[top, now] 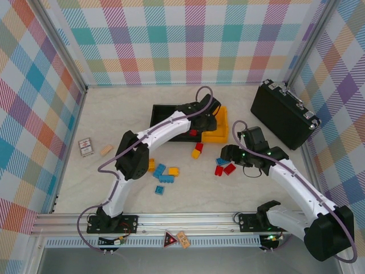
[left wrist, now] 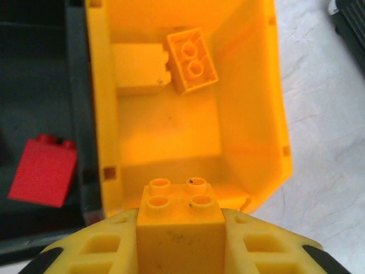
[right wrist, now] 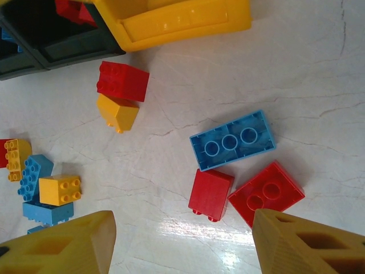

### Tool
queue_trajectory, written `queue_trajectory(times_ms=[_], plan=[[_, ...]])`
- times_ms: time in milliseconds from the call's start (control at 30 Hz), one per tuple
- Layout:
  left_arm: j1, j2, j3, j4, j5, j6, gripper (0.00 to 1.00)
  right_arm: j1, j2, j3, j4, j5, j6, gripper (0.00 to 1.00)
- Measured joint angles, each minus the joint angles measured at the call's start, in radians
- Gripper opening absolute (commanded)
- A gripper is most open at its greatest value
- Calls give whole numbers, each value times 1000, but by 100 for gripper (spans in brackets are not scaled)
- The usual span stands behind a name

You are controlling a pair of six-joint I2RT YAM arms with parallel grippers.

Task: Sort the legos into containers by color
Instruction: Place the lego in the container.

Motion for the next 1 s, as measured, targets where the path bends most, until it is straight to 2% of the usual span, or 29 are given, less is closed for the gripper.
queue_trajectory(times_ms=[367, 467, 600, 733, 833, 1000], plan=[[0, 261, 373, -150, -37, 60, 24, -25, -6, -8, -3, -19, 0, 65], [0, 285, 383, -173, -41, 69, 26, -25, -6, -8, -3, -25, 0, 64], [0, 293, 386, -183, -42, 76, 40, -27, -6, -8, -3, -26, 0, 65], [0, 293, 388, -185, -41, 81, 47, -31, -4, -8, -3, -26, 0, 65], [0, 293, 388, -184, -41, 86, 51, -31, -3, -8, -3, -26, 0, 65], [-3, 289, 388, -181, -41, 92, 52, -31, -3, -8, -3, -25, 0, 65]])
